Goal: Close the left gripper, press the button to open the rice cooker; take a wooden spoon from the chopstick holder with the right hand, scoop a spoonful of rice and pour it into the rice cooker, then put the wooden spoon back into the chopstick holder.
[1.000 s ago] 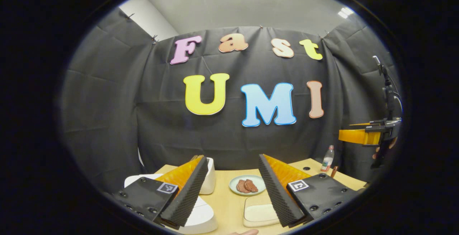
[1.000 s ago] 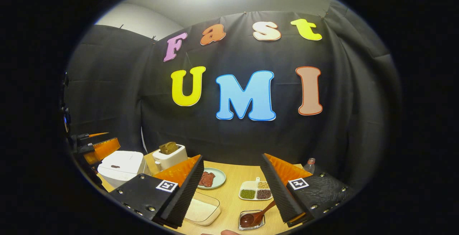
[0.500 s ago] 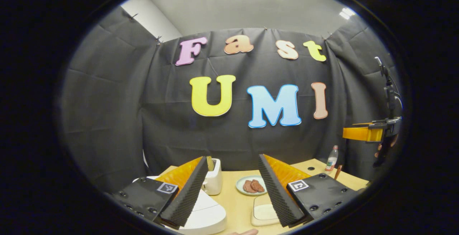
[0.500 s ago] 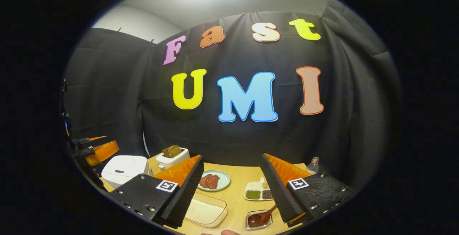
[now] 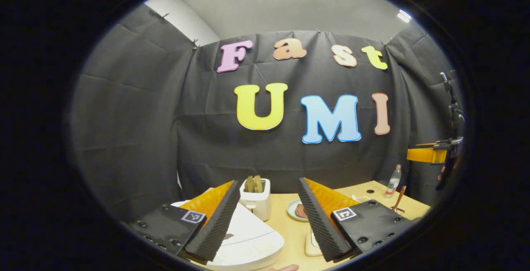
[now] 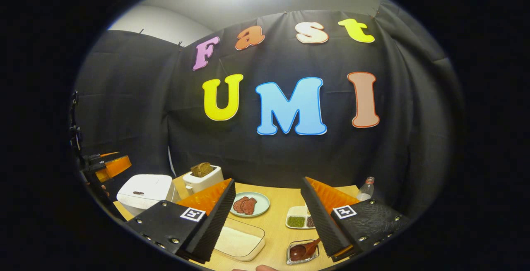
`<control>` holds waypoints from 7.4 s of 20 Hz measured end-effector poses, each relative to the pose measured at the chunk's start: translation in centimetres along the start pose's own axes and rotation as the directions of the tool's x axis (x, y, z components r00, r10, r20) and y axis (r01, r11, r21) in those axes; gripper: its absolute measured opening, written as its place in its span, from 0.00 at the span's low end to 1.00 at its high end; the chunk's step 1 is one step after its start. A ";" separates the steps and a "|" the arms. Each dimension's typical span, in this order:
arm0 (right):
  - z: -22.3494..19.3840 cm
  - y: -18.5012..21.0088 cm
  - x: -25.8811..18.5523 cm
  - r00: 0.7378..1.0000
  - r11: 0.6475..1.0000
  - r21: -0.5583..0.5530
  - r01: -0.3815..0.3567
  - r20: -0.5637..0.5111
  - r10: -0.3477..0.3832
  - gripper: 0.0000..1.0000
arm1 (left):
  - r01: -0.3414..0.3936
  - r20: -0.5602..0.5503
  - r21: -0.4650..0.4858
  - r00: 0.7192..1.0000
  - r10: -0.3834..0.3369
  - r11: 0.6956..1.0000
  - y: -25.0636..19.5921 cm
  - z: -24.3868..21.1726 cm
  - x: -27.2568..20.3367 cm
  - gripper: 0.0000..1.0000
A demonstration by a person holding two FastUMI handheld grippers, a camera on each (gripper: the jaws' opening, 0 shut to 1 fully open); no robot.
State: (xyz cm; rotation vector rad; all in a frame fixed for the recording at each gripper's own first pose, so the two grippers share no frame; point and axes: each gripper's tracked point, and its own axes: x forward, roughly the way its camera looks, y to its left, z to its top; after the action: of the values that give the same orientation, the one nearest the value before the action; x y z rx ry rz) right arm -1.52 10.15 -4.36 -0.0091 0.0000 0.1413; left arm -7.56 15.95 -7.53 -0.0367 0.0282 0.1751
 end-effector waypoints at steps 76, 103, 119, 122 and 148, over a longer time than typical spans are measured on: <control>-6.4 -6.4 -0.5 0.994 0.994 0.037 0.101 -0.052 -0.099 0.96 | -0.122 -0.048 -0.025 0.992 0.121 0.992 7.1 -4.5 1.7 0.83; -21.6 -16.2 7.8 0.937 0.944 0.224 0.244 -0.305 -0.170 0.66 | 0.041 -0.006 0.062 0.999 -0.041 0.997 -3.2 -3.9 1.3 0.92; -17.2 -11.7 3.5 0.980 0.952 0.293 0.087 -0.196 -0.029 0.13 | 0.062 0.021 0.087 0.998 -0.064 0.994 -4.4 -2.9 -1.0 0.89; -14.8 -11.3 3.2 0.984 0.956 0.279 0.095 -0.170 -0.048 0.13 | 0.068 0.025 0.084 0.997 -0.070 0.994 -4.4 -2.9 -1.2 0.85; -17.7 8.4 12.4 0.953 0.993 0.032 -0.112 -0.281 0.117 0.13 | 0.061 0.035 0.063 0.997 -0.063 0.996 -0.9 -2.9 -2.5 0.92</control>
State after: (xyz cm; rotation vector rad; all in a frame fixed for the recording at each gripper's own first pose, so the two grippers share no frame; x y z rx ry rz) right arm 9.55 20.03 -22.17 -0.0131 0.2878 0.2554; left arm -9.94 14.47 -10.33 0.0274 -0.0048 0.1129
